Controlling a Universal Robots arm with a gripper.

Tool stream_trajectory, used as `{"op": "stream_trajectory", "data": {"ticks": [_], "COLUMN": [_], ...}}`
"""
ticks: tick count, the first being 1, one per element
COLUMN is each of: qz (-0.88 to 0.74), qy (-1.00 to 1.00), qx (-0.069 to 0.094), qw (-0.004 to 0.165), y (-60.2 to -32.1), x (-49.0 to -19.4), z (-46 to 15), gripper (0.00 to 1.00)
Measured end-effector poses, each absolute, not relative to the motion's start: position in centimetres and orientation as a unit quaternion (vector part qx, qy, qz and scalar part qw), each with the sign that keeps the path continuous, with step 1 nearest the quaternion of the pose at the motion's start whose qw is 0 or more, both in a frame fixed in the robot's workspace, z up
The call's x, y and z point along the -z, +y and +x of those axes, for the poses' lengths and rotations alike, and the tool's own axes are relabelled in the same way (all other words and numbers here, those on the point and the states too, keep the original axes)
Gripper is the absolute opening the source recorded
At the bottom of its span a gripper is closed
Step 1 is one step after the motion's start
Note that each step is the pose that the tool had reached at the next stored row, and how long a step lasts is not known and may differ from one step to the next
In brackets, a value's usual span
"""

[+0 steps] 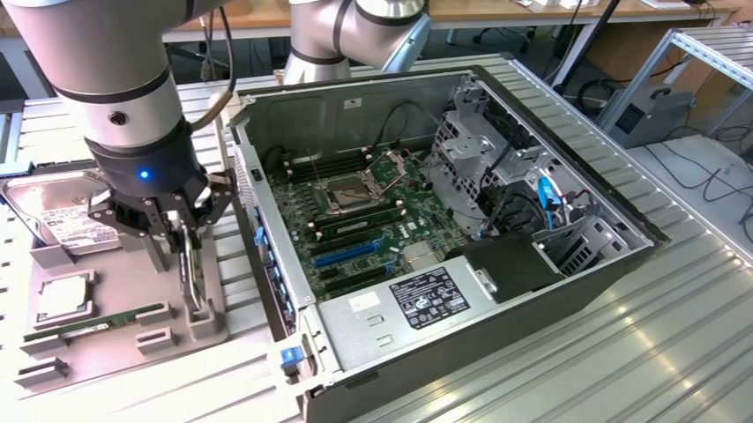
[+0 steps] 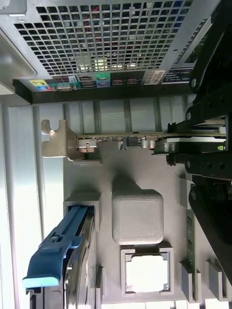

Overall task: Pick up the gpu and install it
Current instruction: 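Pick up the gpu and move the gpu toward the slot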

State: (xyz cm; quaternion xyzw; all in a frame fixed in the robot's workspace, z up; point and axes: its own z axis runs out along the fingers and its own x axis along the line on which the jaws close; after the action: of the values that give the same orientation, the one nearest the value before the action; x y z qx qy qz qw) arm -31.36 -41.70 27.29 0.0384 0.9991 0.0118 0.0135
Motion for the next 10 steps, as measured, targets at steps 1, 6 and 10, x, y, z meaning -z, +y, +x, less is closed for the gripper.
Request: {"op": "stream_trajectory", "data": {"ticks": [1, 6, 10], "qz": [0.038, 0.038, 0.038], "qy": [0.999, 0.999, 0.999], "qx": [-0.012, -0.012, -0.012], "qw": [0.013, 0.014, 0.013], "y": [-41.7, -41.71, -41.7], "x": [-27.35, -27.59, -27.81], "z": [-31.36, -31.36, -31.36], "gripper": [0.27, 0.27, 0.27]}}
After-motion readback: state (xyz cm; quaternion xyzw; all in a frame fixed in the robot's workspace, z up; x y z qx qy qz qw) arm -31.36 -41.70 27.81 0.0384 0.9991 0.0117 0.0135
